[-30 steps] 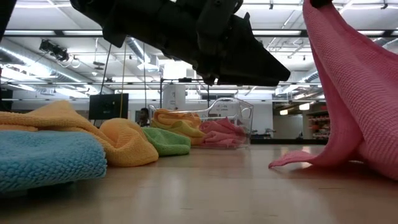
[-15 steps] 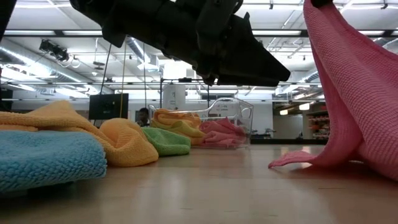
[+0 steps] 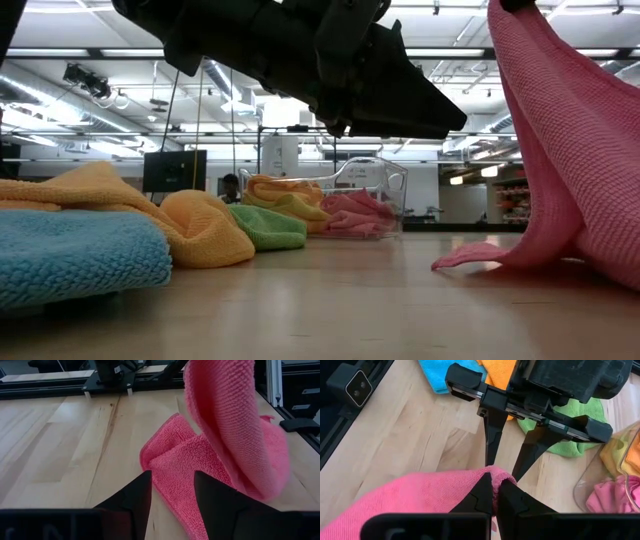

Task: Fold microfiber towels
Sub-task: Fold the pink microfiber cloth

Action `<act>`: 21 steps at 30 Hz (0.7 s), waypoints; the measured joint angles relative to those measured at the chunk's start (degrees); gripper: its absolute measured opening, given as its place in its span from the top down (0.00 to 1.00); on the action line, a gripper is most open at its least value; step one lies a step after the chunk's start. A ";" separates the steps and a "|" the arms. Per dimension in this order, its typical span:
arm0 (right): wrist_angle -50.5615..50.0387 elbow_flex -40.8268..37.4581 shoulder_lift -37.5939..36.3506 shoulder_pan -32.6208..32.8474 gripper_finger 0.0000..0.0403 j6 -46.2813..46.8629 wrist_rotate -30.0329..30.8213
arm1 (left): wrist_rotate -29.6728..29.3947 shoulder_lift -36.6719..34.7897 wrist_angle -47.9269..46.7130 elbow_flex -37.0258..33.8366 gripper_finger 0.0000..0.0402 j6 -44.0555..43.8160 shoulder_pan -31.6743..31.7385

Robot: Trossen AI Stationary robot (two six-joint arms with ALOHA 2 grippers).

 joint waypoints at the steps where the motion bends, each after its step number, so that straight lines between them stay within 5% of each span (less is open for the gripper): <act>1: 0.01 -0.02 0.00 0.00 0.96 0.00 0.00 | 0.00 0.00 0.00 0.00 0.61 0.00 0.00; 21: 0.01 0.00 0.00 0.00 0.96 0.00 0.00 | 0.00 0.00 0.00 0.00 0.62 0.00 0.00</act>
